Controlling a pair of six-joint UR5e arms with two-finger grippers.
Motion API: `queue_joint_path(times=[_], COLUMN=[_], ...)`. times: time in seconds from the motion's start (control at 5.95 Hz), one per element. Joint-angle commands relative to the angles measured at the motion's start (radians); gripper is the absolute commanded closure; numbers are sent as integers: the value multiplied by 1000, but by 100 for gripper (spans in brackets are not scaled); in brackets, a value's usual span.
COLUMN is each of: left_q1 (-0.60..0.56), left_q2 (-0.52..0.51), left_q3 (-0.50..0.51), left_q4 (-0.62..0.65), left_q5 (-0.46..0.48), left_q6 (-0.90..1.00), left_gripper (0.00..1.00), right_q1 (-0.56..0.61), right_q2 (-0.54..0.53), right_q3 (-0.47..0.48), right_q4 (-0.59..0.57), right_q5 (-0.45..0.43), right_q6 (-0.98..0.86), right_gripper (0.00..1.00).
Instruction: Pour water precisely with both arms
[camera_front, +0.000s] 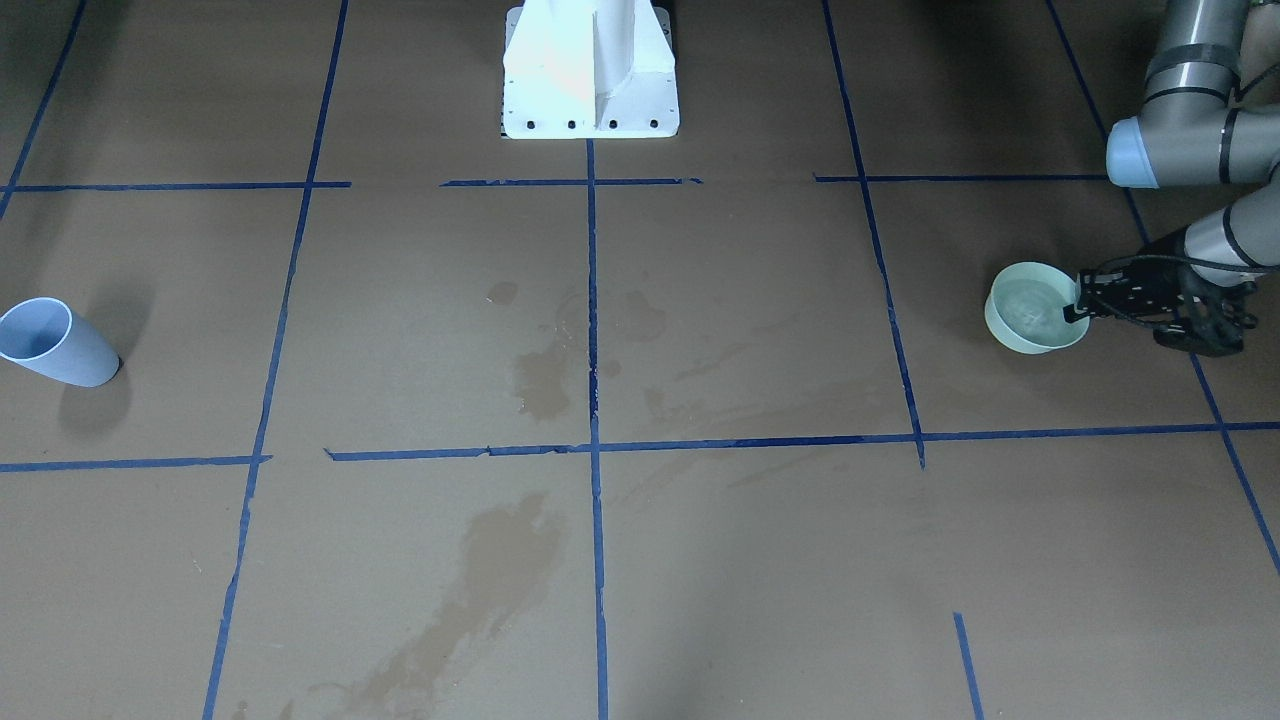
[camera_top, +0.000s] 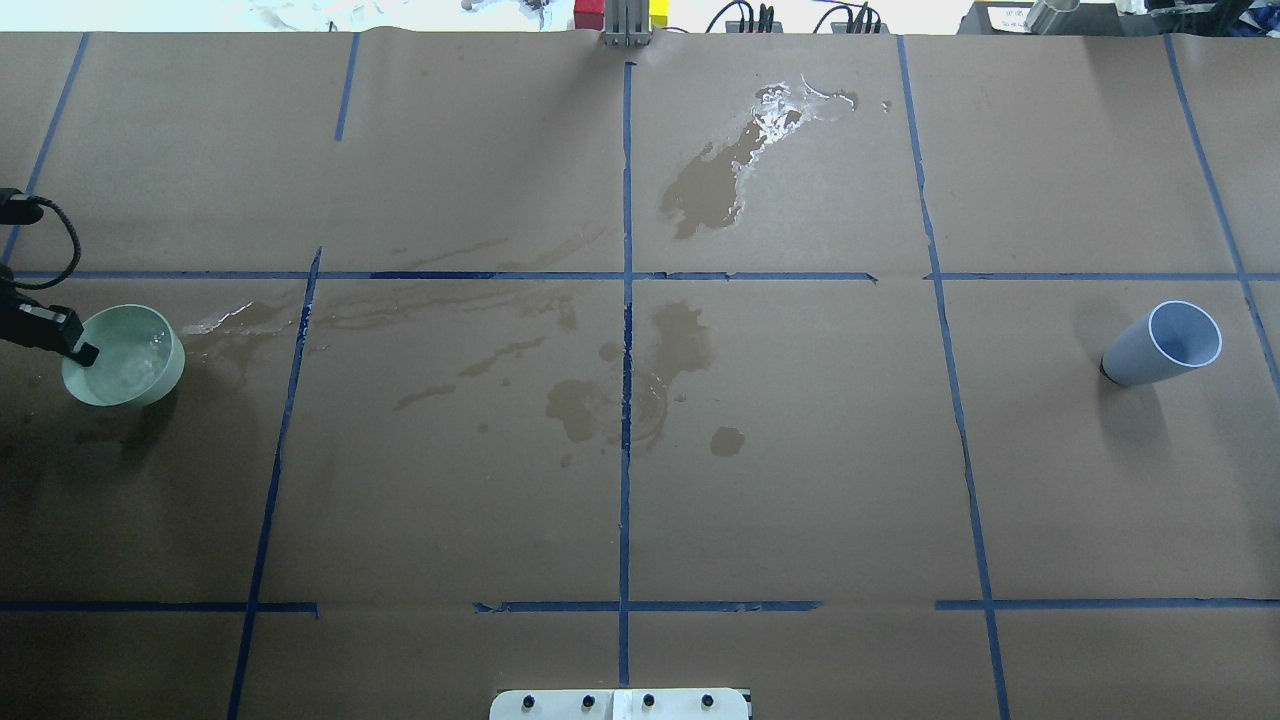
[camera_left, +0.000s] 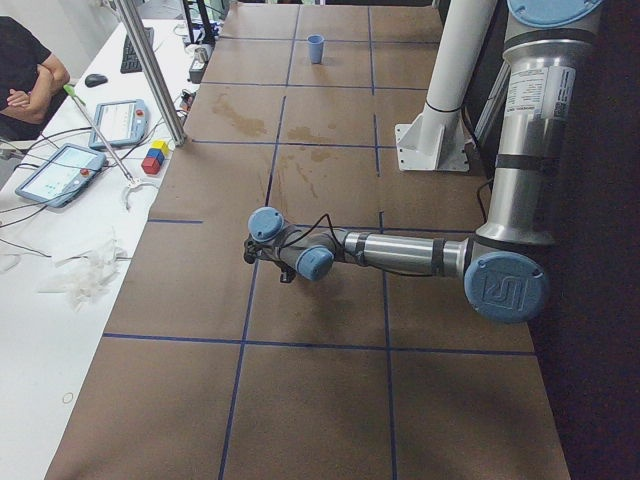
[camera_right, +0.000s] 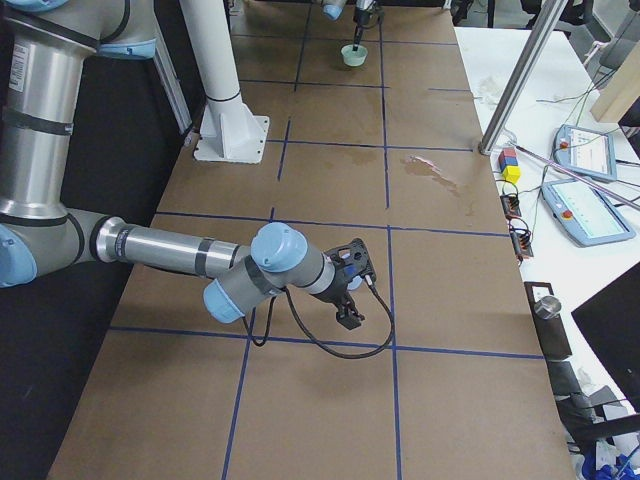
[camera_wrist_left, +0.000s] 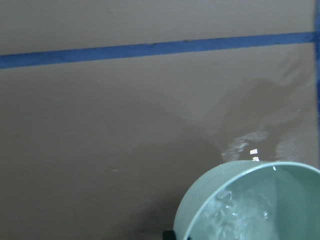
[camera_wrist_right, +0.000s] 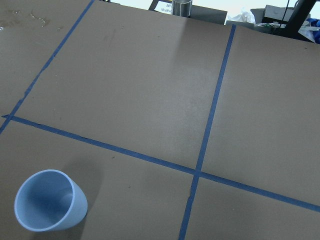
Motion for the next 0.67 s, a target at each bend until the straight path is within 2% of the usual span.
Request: queue_joint_path(times=[0.0, 0.5], left_q1=[-9, -6], left_q2=[23, 37], left_q3=[17, 45], left_q4=[-1, -4], left_q5=[-3, -1], left_q6=[23, 57], left_gripper=[99, 92], right_q1=[0, -2], right_q2=[-4, -5], right_q3=[2, 2], right_q4=[0, -2], right_q5=[1, 3], right_q6=[0, 0], right_gripper=[0, 0])
